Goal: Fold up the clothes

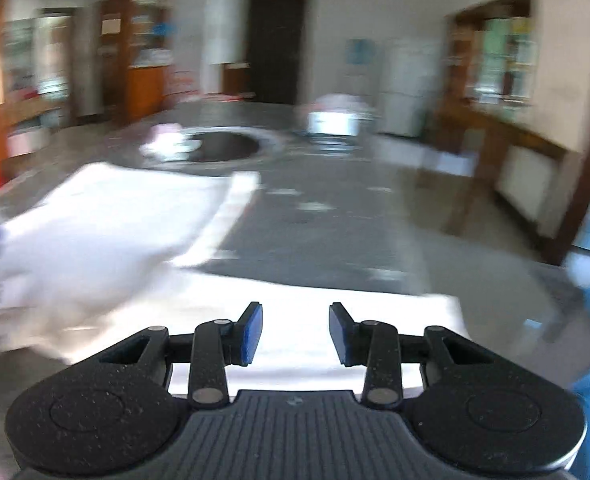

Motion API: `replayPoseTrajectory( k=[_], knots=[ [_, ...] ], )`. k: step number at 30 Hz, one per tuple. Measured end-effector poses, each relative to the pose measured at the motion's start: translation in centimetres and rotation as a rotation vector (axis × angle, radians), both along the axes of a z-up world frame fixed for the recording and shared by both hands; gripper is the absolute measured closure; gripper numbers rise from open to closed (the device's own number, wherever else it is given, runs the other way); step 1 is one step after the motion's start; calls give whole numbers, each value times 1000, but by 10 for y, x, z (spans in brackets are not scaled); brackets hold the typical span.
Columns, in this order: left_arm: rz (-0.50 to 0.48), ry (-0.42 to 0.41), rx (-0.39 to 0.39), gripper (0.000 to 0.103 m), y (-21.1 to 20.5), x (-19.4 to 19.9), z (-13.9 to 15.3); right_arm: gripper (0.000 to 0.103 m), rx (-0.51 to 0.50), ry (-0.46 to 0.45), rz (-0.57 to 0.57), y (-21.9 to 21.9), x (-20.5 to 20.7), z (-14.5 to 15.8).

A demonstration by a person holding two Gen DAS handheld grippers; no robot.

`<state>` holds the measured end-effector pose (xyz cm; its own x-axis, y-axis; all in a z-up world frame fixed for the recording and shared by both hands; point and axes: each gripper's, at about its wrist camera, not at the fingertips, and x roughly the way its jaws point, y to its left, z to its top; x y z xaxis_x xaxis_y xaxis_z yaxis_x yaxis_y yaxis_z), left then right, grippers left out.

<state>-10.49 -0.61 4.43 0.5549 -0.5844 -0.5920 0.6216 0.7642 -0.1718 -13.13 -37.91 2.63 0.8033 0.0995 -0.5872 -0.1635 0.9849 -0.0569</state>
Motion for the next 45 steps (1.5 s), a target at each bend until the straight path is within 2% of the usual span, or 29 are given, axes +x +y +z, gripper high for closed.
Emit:
replayPoseTrajectory(
  k=[4, 7, 12, 17, 20, 22, 23, 24, 28, 34, 37, 40, 42, 45],
  knots=[
    [-117, -39, 19, 58, -12, -26, 5, 68, 29, 23, 240, 38, -6, 13],
    [-177, -92, 68, 60, -26, -40, 3, 70, 27, 47, 401, 74, -11, 19],
    [-193, -121, 137, 63, -43, -43, -12, 74, -25, 80, 569, 122, -22, 17],
    [-180, -128, 163, 69, -46, -41, -23, 74, -74, 130, 567, 148, -20, 1],
    [-186, -145, 173, 72, -44, -43, -26, 78, -100, 150, 554, 152, -22, -9],
    [-189, -158, 176, 76, -43, -44, -26, 89, -105, 146, 539, 148, -20, -10],
    [-188, -160, 173, 79, -42, -44, -25, 99, -105, 145, 532, 145, -20, -9],
    [-187, -158, 167, 84, -41, -43, -25, 99, -96, 145, 526, 143, -19, -6],
    [-181, -155, 129, 90, -33, -43, -18, 100, -58, 143, 521, 133, -21, 6],
    [-207, -112, -7, 90, -5, -45, -6, 100, 16, 176, 549, 115, -32, 20],
    [-270, -83, 0, 89, -4, -46, -11, 99, 8, 233, 590, 114, -34, 10],
    [-337, -100, 22, 84, -7, -54, -10, 95, 16, 271, 620, 111, -34, 8],
    [-361, -120, 7, 83, -9, -57, -6, 88, 24, 244, 621, 108, -33, 15],
    [-364, -131, -18, 82, -13, -55, -3, 86, 40, 210, 608, 106, -29, 23]
  ],
)
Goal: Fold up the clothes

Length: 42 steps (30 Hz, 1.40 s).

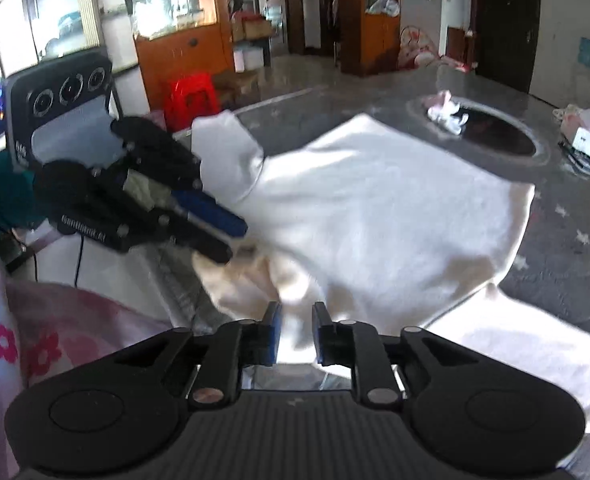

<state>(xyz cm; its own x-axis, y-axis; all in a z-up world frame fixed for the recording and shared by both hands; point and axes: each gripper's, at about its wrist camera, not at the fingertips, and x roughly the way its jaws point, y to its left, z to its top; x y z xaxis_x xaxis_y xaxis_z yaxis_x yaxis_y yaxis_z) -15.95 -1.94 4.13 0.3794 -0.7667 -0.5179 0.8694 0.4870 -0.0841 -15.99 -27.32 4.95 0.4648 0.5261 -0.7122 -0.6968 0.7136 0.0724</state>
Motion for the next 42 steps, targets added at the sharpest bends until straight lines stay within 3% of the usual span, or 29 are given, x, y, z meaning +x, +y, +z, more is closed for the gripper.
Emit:
replayPoseTrajectory(
  k=[6, 8, 9, 11, 14, 18, 21, 25, 29, 32, 36, 39, 42],
  knots=[
    [25, 35, 7, 82, -16, 11, -10, 81, -16, 34, 9, 14, 5, -17],
    [16, 22, 38, 82, -22, 9, -15, 83, -63, 10, -5, 21, 3, -28],
    [13, 10, 52, 83, -25, 7, -17, 91, -63, 0, -14, 22, 2, -29],
    [6, -10, 68, 84, -29, 5, -20, 100, -48, -9, -29, 20, 2, -26],
    [11, 2, 44, 93, -28, 8, -20, 100, 24, -19, -51, 11, 0, -15],
    [26, 38, -25, 96, -19, 11, -14, 100, 97, -42, -61, -3, -2, -2],
    [-6, 50, -51, 96, -13, 8, -12, 99, 84, -18, -28, -7, -6, -7],
    [-91, 71, -3, 96, -15, 0, -17, 94, 45, 68, 37, -5, -5, -16],
    [-149, 66, 31, 96, -19, -7, -19, 90, 72, -3, -11, -10, 1, -4],
    [-110, 53, -19, 94, -16, -1, -10, 90, 44, -59, -73, -8, 13, -4],
    [34, 64, -72, 94, -16, 20, -1, 89, -17, -51, -66, 4, 19, -24],
    [74, 104, -49, 94, -28, 30, -12, 87, -34, -47, -58, 7, 14, -36],
    [54, 107, 14, 93, -41, 28, -25, 84, -13, -43, -81, -2, 7, -34]
  ],
)
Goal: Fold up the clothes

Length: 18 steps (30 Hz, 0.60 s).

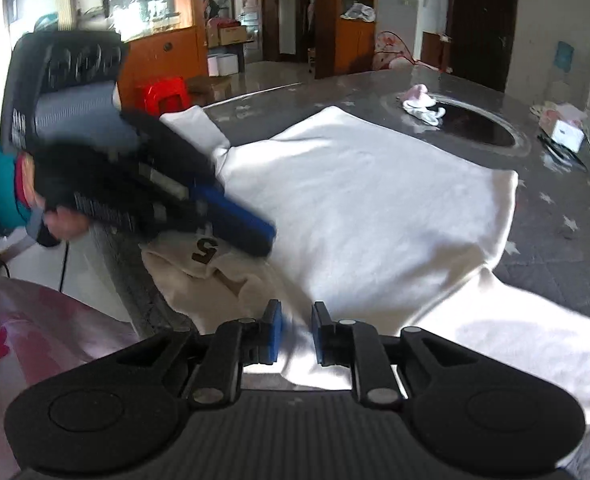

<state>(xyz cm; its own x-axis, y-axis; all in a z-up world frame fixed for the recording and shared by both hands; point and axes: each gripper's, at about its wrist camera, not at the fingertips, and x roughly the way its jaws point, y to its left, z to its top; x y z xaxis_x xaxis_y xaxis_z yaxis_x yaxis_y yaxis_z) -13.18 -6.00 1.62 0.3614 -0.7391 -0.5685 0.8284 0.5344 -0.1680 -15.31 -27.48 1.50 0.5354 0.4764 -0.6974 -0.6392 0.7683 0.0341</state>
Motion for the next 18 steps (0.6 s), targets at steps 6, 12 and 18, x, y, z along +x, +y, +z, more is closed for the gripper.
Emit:
replayPoseTrajectory(
  k=[6, 12, 18],
  knots=[
    [-26, -54, 22, 87, 0, -10, -4, 81, 52, 25, -106, -30, 3, 4],
    [-34, -65, 35, 85, 0, -11, -4, 80, 120, 34, -184, -53, 4, 6],
    [-27, -67, 40, 81, -1, -11, -5, 80, 81, -48, -524, -114, 18, 6]
  ],
)
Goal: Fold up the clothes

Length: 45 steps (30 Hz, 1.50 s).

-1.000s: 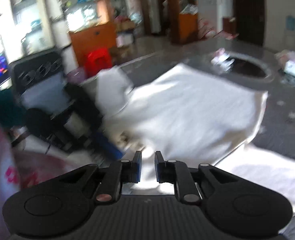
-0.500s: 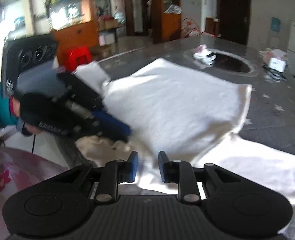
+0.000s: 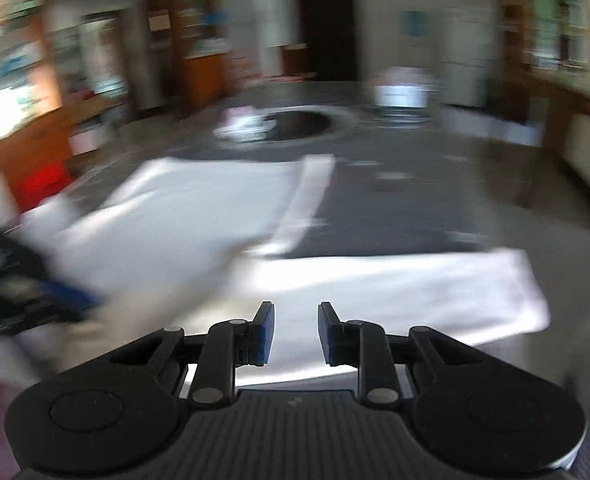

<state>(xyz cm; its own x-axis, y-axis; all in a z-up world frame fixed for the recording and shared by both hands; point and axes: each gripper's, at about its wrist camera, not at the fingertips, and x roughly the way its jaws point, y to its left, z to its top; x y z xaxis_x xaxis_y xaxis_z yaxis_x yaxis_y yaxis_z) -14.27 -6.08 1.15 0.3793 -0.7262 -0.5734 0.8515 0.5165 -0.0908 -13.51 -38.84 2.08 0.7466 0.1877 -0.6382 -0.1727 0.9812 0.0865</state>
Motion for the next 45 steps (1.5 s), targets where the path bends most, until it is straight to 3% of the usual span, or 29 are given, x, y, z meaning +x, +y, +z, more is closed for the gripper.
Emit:
replayPoseTrajectory(
  k=[3, 5, 8, 12, 16, 20, 27, 31, 36, 45],
  knots=[
    [3, -1, 4, 80, 0, -1, 1, 77, 24, 1, -195, -36, 10, -7],
    [4, -3, 8, 79, -1, -2, 1, 69, 52, 4, -285, -60, 14, -13],
    [7, -4, 14, 75, -2, -3, 2, 67, 118, 9, -397, -93, 20, -23],
    [10, -5, 23, 74, -2, -5, 2, 63, 378, 37, -478, -132, 23, -43],
    [20, -9, 30, 71, -3, -6, 4, 62, 558, 53, -512, -153, 26, -66],
    [23, -14, 39, 69, -3, -8, 5, 78, 630, 10, -514, -162, 19, -73],
    [34, -17, 45, 66, -3, -9, 6, 97, 602, -52, -528, -168, 20, -69],
    [44, -10, 50, 64, -4, -7, 8, 98, 578, -90, -473, -159, 16, -47],
    [59, 19, 27, 61, -11, -2, 16, 98, 540, -156, -320, -131, 11, 0],
    [-57, -24, 1, 58, -56, -16, 24, 98, 471, -228, -20, -56, 15, 82]
  ],
)
